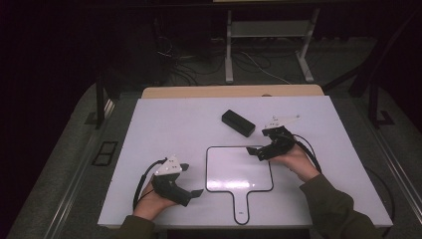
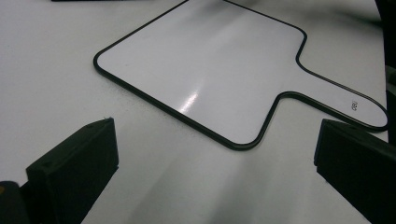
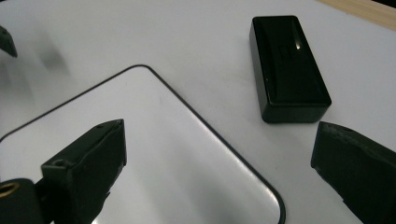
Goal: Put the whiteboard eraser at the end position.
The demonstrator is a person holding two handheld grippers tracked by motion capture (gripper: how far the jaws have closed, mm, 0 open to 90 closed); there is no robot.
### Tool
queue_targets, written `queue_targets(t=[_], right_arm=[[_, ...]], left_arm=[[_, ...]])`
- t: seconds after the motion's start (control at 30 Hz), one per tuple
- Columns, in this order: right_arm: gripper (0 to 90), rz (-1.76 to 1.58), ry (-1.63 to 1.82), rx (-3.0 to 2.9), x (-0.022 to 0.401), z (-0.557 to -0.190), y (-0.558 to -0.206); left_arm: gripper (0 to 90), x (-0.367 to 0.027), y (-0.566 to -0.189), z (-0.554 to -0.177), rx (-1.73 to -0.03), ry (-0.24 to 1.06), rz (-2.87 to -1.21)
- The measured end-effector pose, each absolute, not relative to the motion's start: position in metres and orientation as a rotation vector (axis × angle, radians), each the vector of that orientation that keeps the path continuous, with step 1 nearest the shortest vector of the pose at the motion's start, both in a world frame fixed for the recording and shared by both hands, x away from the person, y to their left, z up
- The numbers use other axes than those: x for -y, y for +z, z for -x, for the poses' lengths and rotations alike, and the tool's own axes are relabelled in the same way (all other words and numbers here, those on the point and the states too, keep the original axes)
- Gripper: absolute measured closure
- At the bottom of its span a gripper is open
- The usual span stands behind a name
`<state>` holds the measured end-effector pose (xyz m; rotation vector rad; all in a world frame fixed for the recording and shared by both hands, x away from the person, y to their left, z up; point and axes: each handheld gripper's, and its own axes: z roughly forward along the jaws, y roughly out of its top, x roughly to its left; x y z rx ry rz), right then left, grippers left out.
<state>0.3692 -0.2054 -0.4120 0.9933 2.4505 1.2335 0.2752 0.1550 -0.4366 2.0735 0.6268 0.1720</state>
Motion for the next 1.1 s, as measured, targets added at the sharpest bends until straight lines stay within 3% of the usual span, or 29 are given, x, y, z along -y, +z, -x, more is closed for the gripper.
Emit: queue_targets(t=[1.1], right_arm=[[2.2, -1.057, 1.338, -2.305, 0.258, -0.291, -0.433]], left_arm=[[0.0, -0.155, -0.435, -0.275, -0.622, 0.175, -2.074]])
